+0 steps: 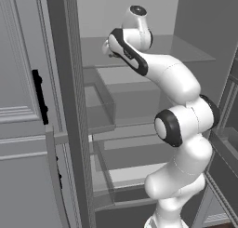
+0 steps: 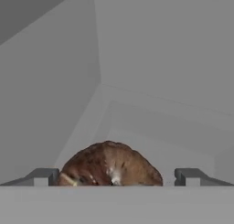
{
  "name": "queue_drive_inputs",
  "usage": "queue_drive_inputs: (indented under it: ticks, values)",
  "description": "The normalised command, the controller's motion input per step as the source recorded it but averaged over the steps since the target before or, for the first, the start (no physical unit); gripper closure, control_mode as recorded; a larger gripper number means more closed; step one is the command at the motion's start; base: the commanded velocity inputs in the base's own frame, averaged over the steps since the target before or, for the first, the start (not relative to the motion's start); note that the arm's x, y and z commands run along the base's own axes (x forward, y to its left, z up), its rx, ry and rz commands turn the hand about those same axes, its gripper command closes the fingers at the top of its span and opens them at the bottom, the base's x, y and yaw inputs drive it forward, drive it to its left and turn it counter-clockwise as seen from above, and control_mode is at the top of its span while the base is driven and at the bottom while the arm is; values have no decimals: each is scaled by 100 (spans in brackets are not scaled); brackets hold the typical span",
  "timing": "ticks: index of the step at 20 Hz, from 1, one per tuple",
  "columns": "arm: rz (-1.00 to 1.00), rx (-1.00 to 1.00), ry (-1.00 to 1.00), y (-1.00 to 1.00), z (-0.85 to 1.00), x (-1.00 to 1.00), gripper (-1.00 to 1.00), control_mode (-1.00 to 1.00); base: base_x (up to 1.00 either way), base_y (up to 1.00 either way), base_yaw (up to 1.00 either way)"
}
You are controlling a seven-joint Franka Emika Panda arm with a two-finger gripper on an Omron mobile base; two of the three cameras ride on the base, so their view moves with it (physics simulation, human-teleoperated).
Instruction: Place one mushroom and one steak in each tupperware on the nearby counter, to pack two identical lunches.
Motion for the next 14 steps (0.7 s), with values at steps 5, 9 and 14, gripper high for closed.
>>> queue_drive_inputs:
  ticks: [5,9,14]
  values:
    - [0,0,2,7,-7,1,-100,-100,0,0,0]
    - [0,0,5,14,-9,1,100,-100,0,0,0]
    - [0,0,1,0,-6,0,100,-100,0,0,0]
